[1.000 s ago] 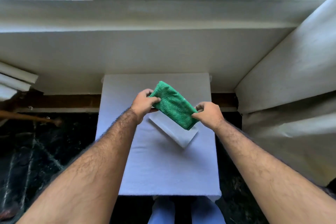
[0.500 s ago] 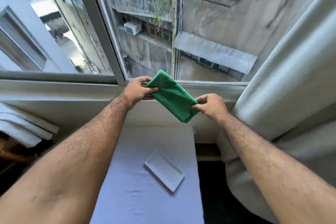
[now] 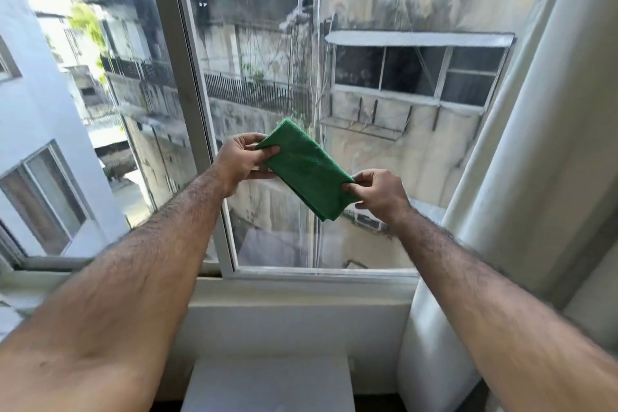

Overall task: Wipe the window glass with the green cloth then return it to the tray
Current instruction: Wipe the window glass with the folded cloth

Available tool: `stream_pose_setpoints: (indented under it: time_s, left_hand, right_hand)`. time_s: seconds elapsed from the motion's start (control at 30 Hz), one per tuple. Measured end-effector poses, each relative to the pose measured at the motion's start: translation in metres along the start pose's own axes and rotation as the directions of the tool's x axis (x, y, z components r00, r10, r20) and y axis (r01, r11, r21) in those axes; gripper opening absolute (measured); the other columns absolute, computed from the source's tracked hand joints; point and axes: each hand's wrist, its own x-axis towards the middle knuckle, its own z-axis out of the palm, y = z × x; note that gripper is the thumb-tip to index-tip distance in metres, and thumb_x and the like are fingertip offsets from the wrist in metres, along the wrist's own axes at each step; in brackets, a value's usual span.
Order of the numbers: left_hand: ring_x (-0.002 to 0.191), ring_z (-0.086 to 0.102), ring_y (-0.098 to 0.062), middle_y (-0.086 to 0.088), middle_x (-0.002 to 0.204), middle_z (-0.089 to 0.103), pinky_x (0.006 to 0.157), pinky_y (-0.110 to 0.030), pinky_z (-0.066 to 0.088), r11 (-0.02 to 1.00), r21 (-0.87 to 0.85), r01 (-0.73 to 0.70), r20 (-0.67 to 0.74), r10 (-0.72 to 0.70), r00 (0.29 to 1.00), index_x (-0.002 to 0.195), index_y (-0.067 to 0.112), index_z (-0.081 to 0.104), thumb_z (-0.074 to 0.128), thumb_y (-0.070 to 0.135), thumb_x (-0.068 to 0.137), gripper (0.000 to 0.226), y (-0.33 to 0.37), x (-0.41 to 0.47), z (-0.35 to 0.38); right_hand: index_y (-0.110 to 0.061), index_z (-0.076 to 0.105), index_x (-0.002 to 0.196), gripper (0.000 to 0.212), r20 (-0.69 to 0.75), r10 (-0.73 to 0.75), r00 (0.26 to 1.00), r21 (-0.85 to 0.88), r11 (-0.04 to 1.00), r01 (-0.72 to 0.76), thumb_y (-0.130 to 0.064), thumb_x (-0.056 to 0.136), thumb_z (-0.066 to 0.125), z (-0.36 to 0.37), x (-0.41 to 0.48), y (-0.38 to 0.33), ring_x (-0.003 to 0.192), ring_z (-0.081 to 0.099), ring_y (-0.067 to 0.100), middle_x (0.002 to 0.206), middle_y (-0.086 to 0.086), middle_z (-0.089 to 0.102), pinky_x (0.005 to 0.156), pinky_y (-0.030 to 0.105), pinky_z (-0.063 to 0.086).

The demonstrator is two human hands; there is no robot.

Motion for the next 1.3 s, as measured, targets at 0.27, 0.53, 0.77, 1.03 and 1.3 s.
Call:
stream_pose_setpoints:
  time_s: [0.27, 0.53, 0.77, 1.03, 1.3]
  left_hand:
    - [0.104, 0.070, -0.024, -0.013, 0.119, 0.071, 0.085, -0.043, 0.064, 0.982, 0.023, -0.187, -0.043, 0.188, 0.981, 0.099, 0.013, 0.071, 0.074, 0.001, 0.090, 0.015, 0.109, 0.021, -0.001]
    - [0.103, 0.070, -0.026, -0.003, 0.105, 0.073, 0.082, -0.043, 0.066, 0.896, 0.189, -0.401, -0.071, 0.420, 0.905, 0.096, 0.023, 0.072, 0.072, 0.002, 0.091, 0.021, 0.202, 0.054, 0.005]
    - [0.103, 0.063, -0.024, -0.010, 0.117, 0.072, 0.079, -0.025, 0.053, 0.645, 0.658, -0.390, -0.117, 0.598, 0.793, 0.117, 0.019, 0.074, 0.077, 0.005, 0.087, 0.033, 0.235, 0.098, -0.006]
    - [0.114, 0.060, -0.037, -0.019, 0.122, 0.062, 0.092, -0.052, 0.059, 0.343, 0.921, -0.184, -0.189, 0.808, 0.557, 0.118, 0.010, 0.073, 0.069, -0.003, 0.088, 0.033, 0.203, 0.122, -0.002]
    - [0.077, 0.062, -0.040, -0.023, 0.089, 0.062, 0.061, -0.048, 0.052, 0.189, 0.955, -0.227, -0.092, 0.920, 0.380, 0.093, 0.000, 0.060, 0.055, -0.014, 0.089, 0.015, 0.163, 0.141, 0.020]
  right_hand:
    - [-0.015, 0.082, 0.097, 0.017, -0.095, -0.167, 0.981, -0.023, 0.986, 0.166, -0.030, 0.089, 0.083, -0.050, 0.027, -0.083, 0.084, 0.082, 0.028, 0.091, 0.008, 0.084, 0.069, 0.036, 0.068]
    - [-0.021, 0.082, 0.102, 0.027, -0.078, -0.350, 0.934, -0.097, 0.935, 0.342, -0.045, 0.089, 0.082, -0.082, 0.059, -0.133, 0.078, 0.079, 0.008, 0.097, -0.001, 0.085, 0.071, 0.020, 0.064]
    - [-0.002, 0.072, 0.123, 0.035, -0.459, -0.543, 0.703, -0.475, 0.819, 0.322, -0.027, 0.098, 0.073, -0.144, 0.108, -0.121, 0.124, 0.062, 0.036, 0.127, 0.020, 0.071, 0.107, 0.039, 0.051]
    - [-0.013, 0.037, 0.165, 0.062, -0.530, -0.645, 0.551, -0.682, 0.710, 0.174, -0.022, 0.106, 0.056, -0.194, 0.177, -0.097, 0.162, 0.024, 0.045, 0.174, 0.026, 0.023, 0.125, 0.068, 0.032]
    - [-0.023, 0.021, 0.171, 0.059, -0.499, -0.740, 0.451, -0.766, 0.620, 0.170, -0.038, 0.115, 0.032, -0.190, 0.219, -0.062, 0.168, 0.007, 0.037, 0.180, 0.019, 0.006, 0.133, 0.064, 0.015]
